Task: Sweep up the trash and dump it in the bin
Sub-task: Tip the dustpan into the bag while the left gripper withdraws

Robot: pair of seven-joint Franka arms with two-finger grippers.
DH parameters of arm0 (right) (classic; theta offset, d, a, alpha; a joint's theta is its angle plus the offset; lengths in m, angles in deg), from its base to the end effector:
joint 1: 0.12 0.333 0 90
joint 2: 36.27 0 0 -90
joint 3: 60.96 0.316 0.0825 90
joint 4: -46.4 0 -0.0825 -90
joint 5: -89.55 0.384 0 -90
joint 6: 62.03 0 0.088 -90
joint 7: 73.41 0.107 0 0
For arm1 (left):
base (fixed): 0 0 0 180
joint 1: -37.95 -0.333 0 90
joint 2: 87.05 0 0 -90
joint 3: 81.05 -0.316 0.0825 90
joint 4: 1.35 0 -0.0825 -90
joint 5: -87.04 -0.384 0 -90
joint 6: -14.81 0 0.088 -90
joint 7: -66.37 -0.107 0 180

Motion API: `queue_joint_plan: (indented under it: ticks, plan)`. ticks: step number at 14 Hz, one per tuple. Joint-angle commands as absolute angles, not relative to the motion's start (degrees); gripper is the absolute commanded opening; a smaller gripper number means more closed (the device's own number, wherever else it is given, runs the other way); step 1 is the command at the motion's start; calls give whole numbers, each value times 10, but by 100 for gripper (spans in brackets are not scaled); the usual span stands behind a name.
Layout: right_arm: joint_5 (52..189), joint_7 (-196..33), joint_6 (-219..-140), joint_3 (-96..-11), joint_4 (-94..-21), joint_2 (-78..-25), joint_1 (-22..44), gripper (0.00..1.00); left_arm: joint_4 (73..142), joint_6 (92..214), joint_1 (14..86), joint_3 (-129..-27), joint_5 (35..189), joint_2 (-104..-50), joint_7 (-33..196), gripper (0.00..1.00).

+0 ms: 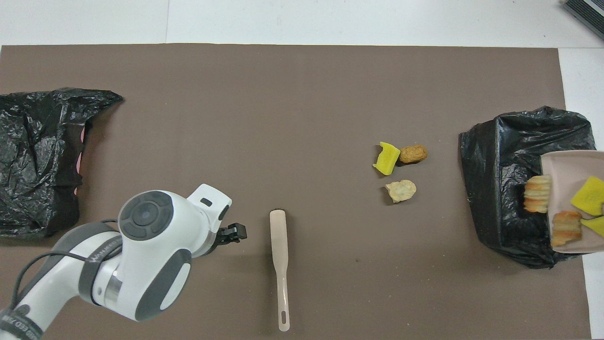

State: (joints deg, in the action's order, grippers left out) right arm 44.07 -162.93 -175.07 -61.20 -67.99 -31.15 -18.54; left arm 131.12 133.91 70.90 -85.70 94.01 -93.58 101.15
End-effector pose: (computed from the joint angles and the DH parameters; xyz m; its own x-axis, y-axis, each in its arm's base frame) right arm 0.5016 -0.2176 0.5233 0.0098 0.7394 -0.6731 0.9981 -0.0487 -0.0389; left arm 0.4200 -0.2329 0.3812 0.9715 0.1729 -0.1622 0.1781 -0.9838 0.0181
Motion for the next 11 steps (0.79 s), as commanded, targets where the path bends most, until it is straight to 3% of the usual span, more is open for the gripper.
queue_joint_plan:
  ticks: [1, 11]
  plan:
    - [403, -1636, -1762, -610, -682, -310, -176, 0, 1276, 1317, 637, -850, 910, -936, 942, 100]
    - [273, -1644, -1802, -610, -699, -305, -138, 0, 1137, 1287, 445, -851, 890, -885, 645, 100]
